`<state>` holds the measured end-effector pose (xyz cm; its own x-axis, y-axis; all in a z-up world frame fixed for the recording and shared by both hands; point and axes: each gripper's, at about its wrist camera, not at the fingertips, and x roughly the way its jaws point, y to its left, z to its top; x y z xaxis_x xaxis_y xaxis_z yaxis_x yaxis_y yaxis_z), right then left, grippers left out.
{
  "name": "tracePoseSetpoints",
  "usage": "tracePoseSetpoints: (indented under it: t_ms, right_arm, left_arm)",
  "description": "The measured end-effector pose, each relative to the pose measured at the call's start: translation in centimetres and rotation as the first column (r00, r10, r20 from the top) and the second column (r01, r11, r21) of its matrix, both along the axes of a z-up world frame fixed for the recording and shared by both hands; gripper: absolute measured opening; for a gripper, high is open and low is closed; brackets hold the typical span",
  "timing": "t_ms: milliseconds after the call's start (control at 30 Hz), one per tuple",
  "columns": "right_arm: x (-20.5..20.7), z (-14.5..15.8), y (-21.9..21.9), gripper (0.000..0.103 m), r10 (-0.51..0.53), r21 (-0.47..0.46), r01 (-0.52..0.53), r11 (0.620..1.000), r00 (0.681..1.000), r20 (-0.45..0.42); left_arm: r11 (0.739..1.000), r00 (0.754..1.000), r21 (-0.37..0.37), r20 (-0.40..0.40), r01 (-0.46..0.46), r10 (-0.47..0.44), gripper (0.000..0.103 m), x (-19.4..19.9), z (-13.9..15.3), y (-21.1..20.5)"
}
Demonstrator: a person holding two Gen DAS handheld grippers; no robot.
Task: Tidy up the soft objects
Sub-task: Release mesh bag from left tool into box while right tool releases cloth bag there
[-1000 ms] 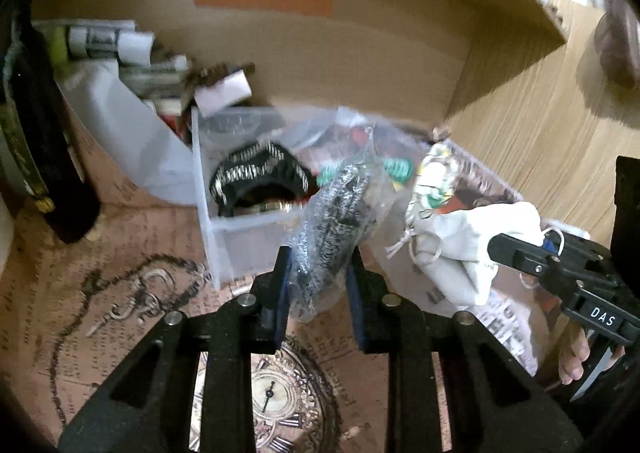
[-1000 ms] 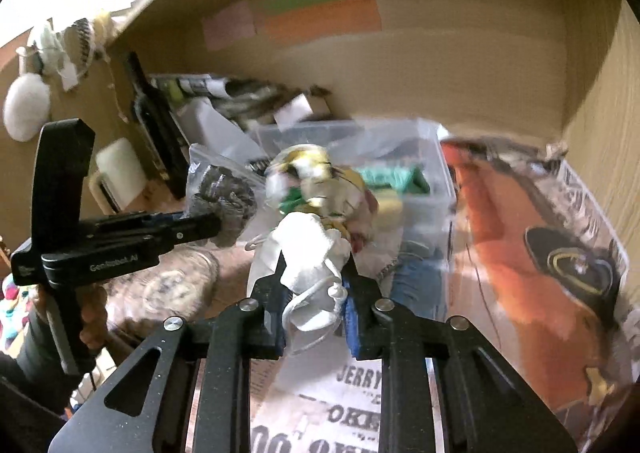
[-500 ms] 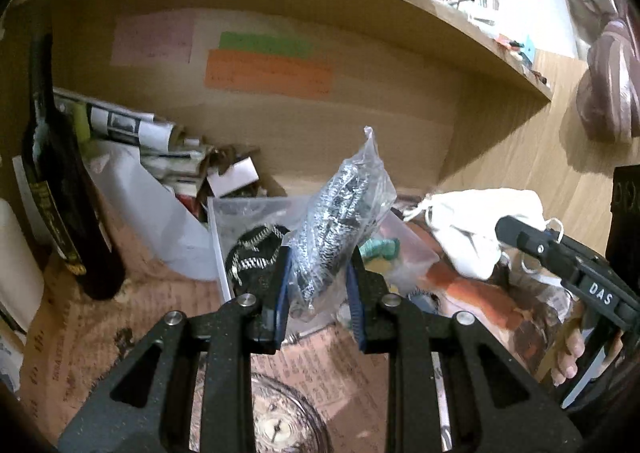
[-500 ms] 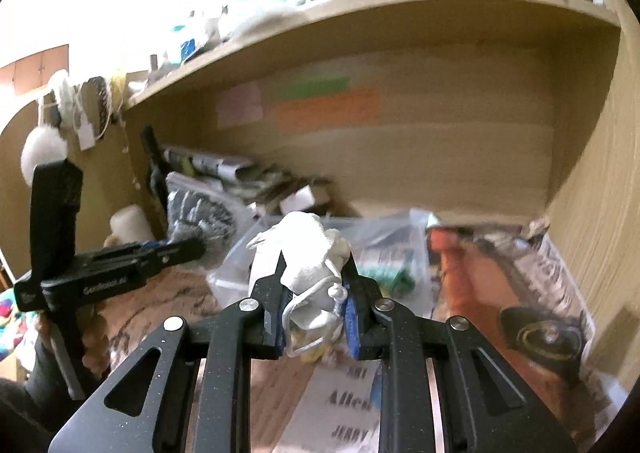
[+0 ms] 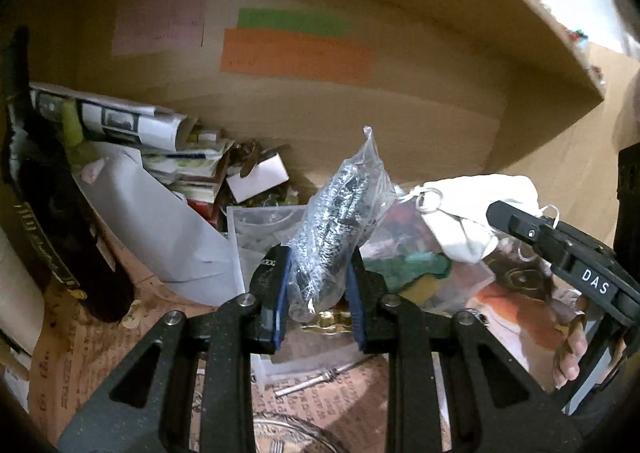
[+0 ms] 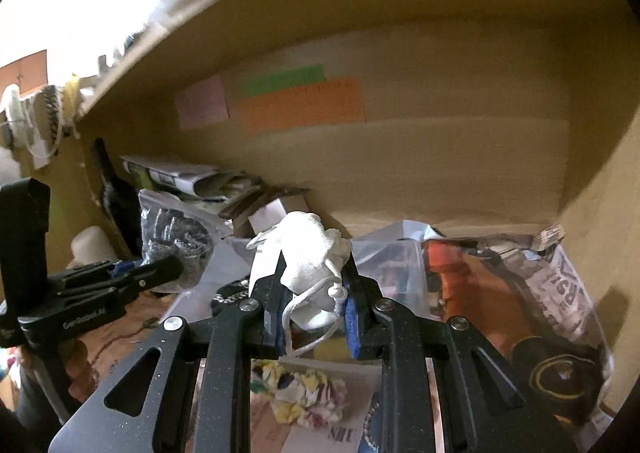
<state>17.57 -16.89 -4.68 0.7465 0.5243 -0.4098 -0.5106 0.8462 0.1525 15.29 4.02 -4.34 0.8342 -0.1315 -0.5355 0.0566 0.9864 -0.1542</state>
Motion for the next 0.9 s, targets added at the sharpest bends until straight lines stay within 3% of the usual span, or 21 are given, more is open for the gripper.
tracePoseSetpoints:
  t_ms: [333, 567, 667, 733, 900]
  right_arm:
    - [3.2, -4.1, 2.3, 0.020, 0.036, -0.089, -0.048, 0.995, 0.990, -0.136]
    - [3.8, -5.4, 2.6, 0.022, 0.027, -0.136, -0.047, 0.990, 0.989, -0.148]
    - [3.9, -5.4, 2.7, 0.024, 0.009, -0.155, -0.032, 0.987, 0.990, -0.143]
    - [4.0, -5.5, 2.7, 0.033, -0.006, -0.168, -0.017, 0.986, 0.991, -0.137]
    - [3.4, -4.7, 2.2, 0.056, -0.031, -0.166, 0.012, 0.986, 0.994, -0.109]
  left_arm:
    - [1.000, 0.994, 0.023, -0.105, 0.017, -0.014, 0.025, 3.9, -3.1, -0.7]
    - [0.998, 0.992, 0.052, -0.121, 0.039, -0.033, 0.025, 4.8, -3.8, -1.7]
    - [0.997, 0.990, 0.054, -0.136, 0.050, -0.042, 0.031, 5.0, -4.0, -1.8]
    - [0.997, 0.988, 0.048, -0.148, 0.054, -0.046, 0.045, 4.8, -4.2, -1.8]
    - [0.998, 0.988, 0.039, -0.149, 0.053, -0.046, 0.049, 4.1, -3.8, -1.7]
